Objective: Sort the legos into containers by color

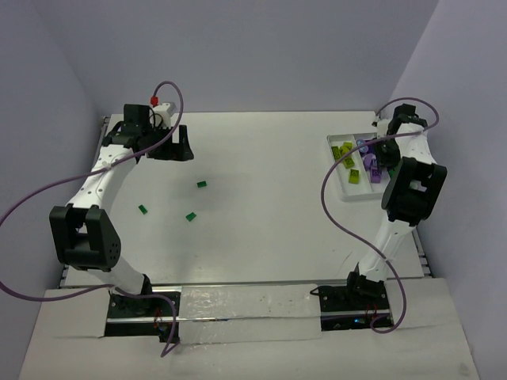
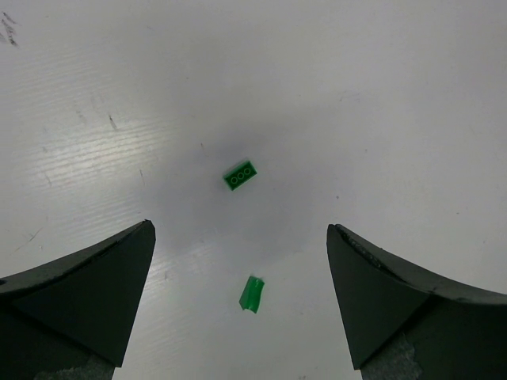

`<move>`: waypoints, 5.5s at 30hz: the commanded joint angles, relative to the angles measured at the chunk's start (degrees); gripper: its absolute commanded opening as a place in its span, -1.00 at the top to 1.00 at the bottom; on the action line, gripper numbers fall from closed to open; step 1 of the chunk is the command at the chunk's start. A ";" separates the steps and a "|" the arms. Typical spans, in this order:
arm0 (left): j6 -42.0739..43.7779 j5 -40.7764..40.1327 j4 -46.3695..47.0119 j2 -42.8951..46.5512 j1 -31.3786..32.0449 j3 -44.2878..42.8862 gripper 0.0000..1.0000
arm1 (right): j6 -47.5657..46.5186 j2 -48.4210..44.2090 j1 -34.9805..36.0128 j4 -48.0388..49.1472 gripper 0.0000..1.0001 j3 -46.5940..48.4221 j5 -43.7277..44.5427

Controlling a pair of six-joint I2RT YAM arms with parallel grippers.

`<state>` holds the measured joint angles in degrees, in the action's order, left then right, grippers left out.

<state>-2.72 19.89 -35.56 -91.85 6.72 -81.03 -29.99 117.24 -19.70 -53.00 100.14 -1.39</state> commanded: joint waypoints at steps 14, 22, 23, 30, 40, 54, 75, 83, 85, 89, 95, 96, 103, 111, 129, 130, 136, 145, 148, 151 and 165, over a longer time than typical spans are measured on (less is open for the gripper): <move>7.45 -6.37 -4.15 1.73 -1.73 3.06 -0.98 | -0.81 1.92 -0.97 -4.41 -0.20 3.54 2.37; 11.49 -5.87 -8.70 4.26 -8.37 7.68 -0.98 | 1.49 -1.32 2.37 -7.04 -0.42 5.96 -1.09; 11.60 -6.83 -9.32 4.45 -9.70 8.25 -0.97 | 2.06 -2.25 3.61 -7.16 -0.44 6.13 -1.54; 10.14 -13.32 -9.76 4.06 -14.74 12.98 -0.77 | 6.51 -8.84 13.44 -7.44 -0.80 6.18 -6.07; -1.32 -18.22 -10.76 -7.89 -15.07 9.41 -0.57 | 9.86 -11.77 19.44 -6.24 -0.99 3.49 -10.73; -3.24 -19.32 -8.28 -13.86 -15.07 9.50 -0.22 | 10.92 -12.71 19.44 -5.94 -1.00 2.22 -12.67; 0.79 -10.33 -4.46 -10.60 -7.99 8.91 1.00 | 20.11 -18.10 26.99 4.47 -1.00 -4.15 -31.76; -16.82 9.05 7.09 1.44 -1.20 5.94 0.99 | 36.23 -25.33 34.60 27.10 -1.00 -16.44 -43.43; -21.94 11.67 11.32 3.62 -0.51 6.24 1.00 | 38.05 -25.16 37.15 29.13 -1.00 -15.76 -42.98; -36.21 9.07 16.19 5.01 3.27 4.33 1.00 | 40.10 -22.78 42.39 30.14 -0.99 -10.85 -39.28; -52.50 11.41 21.43 4.14 5.81 6.31 1.00 | 39.01 -17.91 50.89 27.98 -0.94 -3.83 -29.47; -53.95 11.26 21.85 4.14 6.02 6.68 1.00 | 38.96 -17.32 51.50 27.80 -0.93 -3.03 -28.50; -60.12 14.11 24.40 4.14 7.01 7.37 1.00 | 39.31 -12.53 54.16 23.99 -0.76 3.11 -22.75; -60.91 14.73 24.92 3.79 9.36 6.41 1.00 | 39.04 -8.88 55.21 22.68 -0.41 7.09 -21.28; -49.93 9.04 20.68 2.64 10.47 3.61 -0.65 | 35.53 -15.32 52.50 25.37 1.00 -2.22 -23.10; -46.70 5.99 18.81 2.59 10.13 2.07 -0.98 | 34.66 -17.22 50.26 24.95 1.00 -4.53 -23.59; -27.37 -4.81 11.66 0.80 10.42 -5.33 -0.98 | 23.67 -22.40 37.51 16.76 1.00 -11.19 -21.47; -12.94 -11.29 6.71 -0.44 10.77 -6.45 -0.98 | 11.07 -13.72 17.53 4.40 1.00 -6.99 -9.23; -8.90 -9.46 4.55 -1.77 10.69 -6.63 -0.98 | 9.37 -10.38 11.67 4.25 1.00 -4.81 -7.14; -7.55 -8.82 3.07 -2.78 10.68 -6.18 -0.99 | 7.94 -7.31 7.01 3.76 1.00 -1.64 -5.43; -4.81 -8.41 0.23 -6.17 10.68 -7.44 -0.99 | 3.42 5.04 -2.95 2.02 1.00 10.86 4.93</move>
<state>-9.60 10.65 -34.00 -97.57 17.17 -85.41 -24.58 120.21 -22.56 -50.42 107.84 -0.13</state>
